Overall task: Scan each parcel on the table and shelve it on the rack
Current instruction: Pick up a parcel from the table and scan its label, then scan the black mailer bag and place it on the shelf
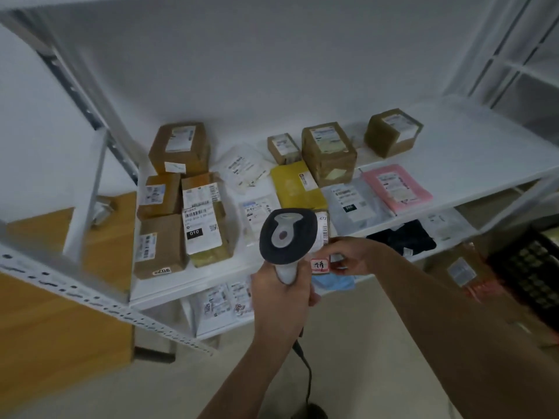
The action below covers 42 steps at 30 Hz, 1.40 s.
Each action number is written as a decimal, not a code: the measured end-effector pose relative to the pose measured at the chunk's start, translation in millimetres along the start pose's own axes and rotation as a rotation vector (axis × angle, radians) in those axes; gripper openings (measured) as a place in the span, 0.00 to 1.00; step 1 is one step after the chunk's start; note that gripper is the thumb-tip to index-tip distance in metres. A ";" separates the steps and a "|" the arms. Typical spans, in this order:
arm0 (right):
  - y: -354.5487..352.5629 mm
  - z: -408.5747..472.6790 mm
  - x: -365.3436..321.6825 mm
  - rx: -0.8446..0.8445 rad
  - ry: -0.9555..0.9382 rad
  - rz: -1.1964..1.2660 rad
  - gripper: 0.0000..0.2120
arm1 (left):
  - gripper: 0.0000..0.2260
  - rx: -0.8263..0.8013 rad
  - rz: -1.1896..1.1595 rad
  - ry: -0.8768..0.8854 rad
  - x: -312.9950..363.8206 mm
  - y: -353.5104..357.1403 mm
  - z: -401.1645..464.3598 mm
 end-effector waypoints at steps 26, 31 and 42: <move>74.7 70.3 -41.6 -0.010 0.117 -0.173 0.18 | 0.14 0.349 -0.073 -0.135 -10.3 -71.9 37.6; 70.4 78.5 -47.6 0.108 0.021 -0.154 0.20 | 0.13 0.348 -0.076 -0.128 -8.3 -72.8 35.0; 88.2 85.5 -44.0 0.253 -0.221 -0.336 0.28 | 0.13 0.363 -0.081 -0.159 -17.8 -78.9 26.1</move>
Point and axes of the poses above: each hand's wrist, its own z-axis towards the middle knuckle, its own y-axis out of the palm, x = y × z, the point moved 5 cm from there along z, towards the middle knuckle, and after that the axes turned 9 degrees about -y, right-handed, at the moved point
